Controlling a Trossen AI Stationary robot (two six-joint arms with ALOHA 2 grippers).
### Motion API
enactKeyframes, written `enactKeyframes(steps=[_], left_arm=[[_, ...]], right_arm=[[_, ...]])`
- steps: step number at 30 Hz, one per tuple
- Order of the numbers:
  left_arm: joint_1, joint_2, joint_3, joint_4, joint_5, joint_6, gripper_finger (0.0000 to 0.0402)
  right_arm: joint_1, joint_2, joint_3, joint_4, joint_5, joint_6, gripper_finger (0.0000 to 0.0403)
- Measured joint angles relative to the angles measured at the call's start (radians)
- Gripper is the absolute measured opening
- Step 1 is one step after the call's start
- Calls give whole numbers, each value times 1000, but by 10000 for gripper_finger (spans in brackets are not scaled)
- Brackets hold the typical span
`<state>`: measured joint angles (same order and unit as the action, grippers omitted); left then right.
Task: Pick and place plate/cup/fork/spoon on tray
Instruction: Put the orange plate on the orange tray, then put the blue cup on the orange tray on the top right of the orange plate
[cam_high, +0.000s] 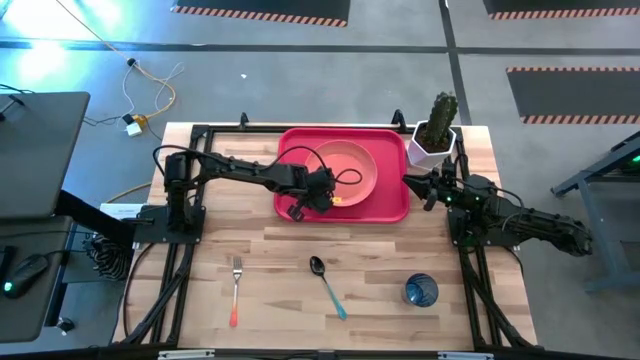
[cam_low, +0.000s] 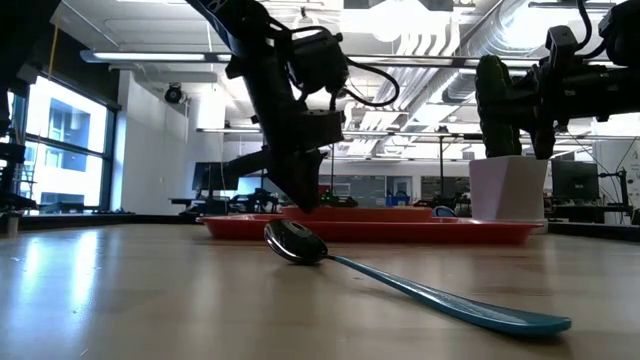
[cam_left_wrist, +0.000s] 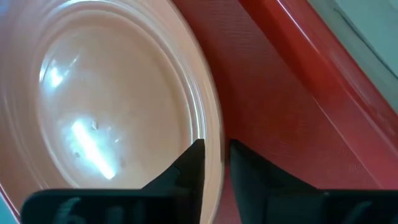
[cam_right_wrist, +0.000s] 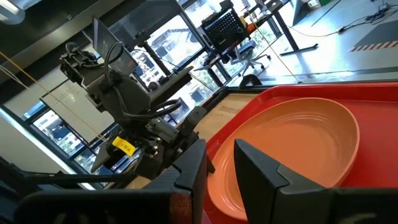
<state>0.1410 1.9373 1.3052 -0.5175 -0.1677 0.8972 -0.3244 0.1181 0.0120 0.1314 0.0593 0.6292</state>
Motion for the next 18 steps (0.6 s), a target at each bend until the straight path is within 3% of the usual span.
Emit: enactKeyframes(steps=[9, 18], left_arm=[[-9, -7, 2, -10, -38, -85, 95], [-21, -7, 126, -138, -20, -217, 95]], right_arm=[[0, 0, 0, 0, 0, 0, 75], [0, 0, 0, 16, -9, 18, 75]])
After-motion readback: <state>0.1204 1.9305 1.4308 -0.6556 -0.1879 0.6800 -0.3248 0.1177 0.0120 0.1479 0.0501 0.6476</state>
